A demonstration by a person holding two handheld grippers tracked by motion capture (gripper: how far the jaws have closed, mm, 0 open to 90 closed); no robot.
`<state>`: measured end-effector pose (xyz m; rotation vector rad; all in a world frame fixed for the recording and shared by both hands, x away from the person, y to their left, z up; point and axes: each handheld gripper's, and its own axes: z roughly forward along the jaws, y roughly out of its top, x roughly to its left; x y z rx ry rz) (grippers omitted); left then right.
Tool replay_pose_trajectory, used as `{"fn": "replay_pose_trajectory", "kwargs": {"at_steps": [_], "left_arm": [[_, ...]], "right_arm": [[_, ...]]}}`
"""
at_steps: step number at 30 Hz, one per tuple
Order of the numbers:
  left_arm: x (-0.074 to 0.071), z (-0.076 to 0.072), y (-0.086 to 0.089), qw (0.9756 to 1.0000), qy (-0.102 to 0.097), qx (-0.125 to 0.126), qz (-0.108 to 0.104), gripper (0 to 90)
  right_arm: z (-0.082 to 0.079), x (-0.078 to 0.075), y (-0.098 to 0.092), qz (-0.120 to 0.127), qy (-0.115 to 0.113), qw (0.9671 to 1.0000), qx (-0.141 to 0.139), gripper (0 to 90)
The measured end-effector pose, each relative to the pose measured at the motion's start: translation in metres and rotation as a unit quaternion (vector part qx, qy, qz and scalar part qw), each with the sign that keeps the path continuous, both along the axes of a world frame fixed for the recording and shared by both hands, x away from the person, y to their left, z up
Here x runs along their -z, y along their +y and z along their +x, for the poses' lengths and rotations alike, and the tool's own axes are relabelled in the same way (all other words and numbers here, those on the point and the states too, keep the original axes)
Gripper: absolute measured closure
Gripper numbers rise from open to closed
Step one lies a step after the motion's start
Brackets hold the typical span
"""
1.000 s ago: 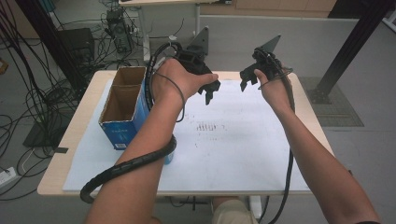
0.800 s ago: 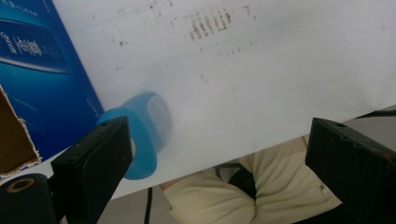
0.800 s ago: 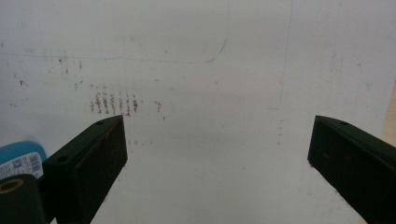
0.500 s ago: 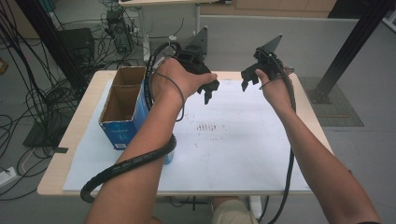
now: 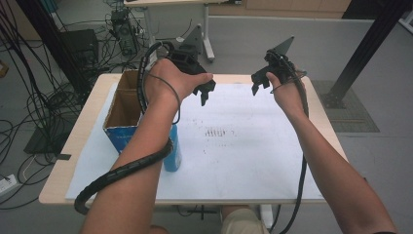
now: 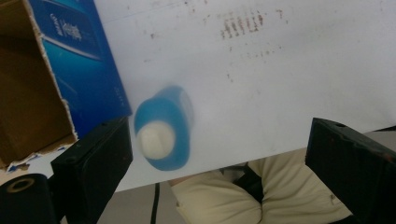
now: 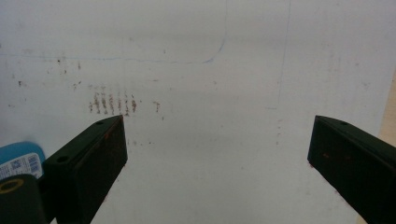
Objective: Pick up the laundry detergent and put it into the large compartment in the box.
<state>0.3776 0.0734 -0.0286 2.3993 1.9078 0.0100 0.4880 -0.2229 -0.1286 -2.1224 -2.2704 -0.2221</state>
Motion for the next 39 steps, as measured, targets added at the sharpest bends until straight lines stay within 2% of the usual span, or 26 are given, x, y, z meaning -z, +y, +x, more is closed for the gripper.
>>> {"fn": "replay_pose_trajectory", "kwargs": {"at_steps": [20, 39], "left_arm": [[0.0, 0.001, 0.046, 0.9983, 0.0, -0.057, 0.008, 7.6], [0.003, 0.002, 0.054, 0.9982, 0.0, -0.06, 0.004, 7.0]], "right_arm": [[0.0, 0.0, 0.002, -0.003, 0.0, 1.0, 0.0, 4.7], [0.0, 0.001, 0.003, -0.005, 0.002, 1.0, -0.001, 4.8]]}}
